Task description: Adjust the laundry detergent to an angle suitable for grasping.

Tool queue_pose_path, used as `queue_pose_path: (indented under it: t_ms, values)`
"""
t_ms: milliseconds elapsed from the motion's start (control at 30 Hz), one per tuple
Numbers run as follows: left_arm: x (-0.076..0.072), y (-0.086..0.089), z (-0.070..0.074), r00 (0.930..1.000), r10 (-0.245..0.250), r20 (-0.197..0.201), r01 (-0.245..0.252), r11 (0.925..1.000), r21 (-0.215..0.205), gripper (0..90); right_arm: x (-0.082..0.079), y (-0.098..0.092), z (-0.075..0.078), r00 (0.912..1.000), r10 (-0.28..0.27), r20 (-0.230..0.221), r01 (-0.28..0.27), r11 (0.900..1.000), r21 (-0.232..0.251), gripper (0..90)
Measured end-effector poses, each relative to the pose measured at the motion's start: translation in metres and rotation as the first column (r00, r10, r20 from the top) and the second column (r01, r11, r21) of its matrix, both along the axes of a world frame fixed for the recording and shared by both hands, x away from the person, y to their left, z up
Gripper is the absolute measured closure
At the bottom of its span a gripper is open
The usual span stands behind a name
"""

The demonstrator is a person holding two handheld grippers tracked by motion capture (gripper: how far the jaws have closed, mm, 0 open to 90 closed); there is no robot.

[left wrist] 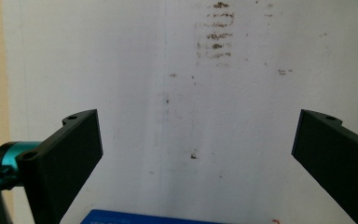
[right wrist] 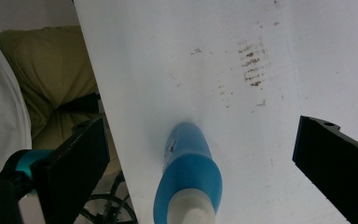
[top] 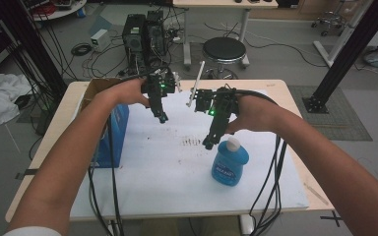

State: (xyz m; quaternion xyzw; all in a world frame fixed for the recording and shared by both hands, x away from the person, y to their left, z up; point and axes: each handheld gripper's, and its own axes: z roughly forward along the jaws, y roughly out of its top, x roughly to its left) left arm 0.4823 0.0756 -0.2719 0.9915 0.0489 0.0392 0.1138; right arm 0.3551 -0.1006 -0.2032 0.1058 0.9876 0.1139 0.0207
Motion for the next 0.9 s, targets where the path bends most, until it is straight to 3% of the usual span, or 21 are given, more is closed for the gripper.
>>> queue_pose_path:
  t_ms: [900]
  values:
    - [-0.006, 0.004, 0.004, 0.9999, 0.004, 0.013, -0.004, 1.0000, 0.004, 1.7, -0.008, -0.004, 0.011, 0.9998, -0.006, 0.019, 0.005, 1.000, 0.023, 2.7]
